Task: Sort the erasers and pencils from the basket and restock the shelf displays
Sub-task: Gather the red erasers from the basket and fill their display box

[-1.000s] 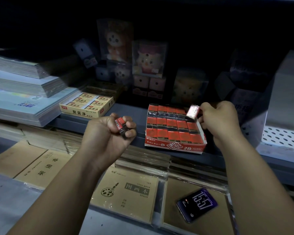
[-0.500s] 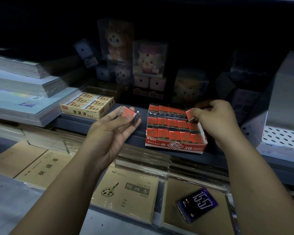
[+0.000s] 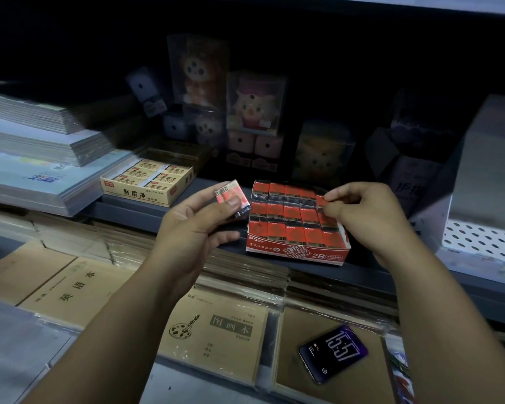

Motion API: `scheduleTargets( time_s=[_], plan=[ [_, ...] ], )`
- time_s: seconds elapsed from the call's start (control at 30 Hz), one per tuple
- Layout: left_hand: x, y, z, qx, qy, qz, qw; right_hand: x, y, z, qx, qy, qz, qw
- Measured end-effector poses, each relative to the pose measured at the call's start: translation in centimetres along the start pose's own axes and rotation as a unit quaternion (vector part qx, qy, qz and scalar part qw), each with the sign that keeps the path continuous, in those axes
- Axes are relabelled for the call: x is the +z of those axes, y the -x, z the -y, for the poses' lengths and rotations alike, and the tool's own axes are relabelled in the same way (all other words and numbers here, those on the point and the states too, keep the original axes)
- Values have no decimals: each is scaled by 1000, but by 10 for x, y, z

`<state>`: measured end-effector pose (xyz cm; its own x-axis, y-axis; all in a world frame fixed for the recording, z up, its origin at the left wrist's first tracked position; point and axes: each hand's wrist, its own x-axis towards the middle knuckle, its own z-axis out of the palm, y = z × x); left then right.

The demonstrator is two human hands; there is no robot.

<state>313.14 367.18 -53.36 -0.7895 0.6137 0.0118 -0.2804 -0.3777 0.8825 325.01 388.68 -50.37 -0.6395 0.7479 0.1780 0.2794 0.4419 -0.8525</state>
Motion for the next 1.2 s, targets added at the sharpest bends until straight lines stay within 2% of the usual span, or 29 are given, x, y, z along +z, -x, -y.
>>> scheduleTargets(
  time_s=[0.37,0.53,0.63,0.73,0.83,0.9,1.1,1.2],
  plan=[
    [-2,2,1,1,-33,12,999,6,-3,-5,-26,25,-44,998],
    [-2,1,3,5,-34,13,999,10,1,-3,-58,121,-70,988],
    [-3,-1,3,5,-31,13,999,19,8,10,-130,176,-94,971],
    [-4,-2,2,1,-33,13,999,37,17,28,-183,109,-21,977],
    [-4,-2,2,0,-39,17,999,53,27,43,-168,3,90,982],
    [-4,-2,2,5,-40,16,999,59,31,48,-161,-27,127,978],
    [-3,0,1,4,-20,19,1000,61,30,50,-135,-70,168,974],
    [-3,-1,2,-6,13,12,1000,58,28,49,-138,-106,140,975]
  ],
)
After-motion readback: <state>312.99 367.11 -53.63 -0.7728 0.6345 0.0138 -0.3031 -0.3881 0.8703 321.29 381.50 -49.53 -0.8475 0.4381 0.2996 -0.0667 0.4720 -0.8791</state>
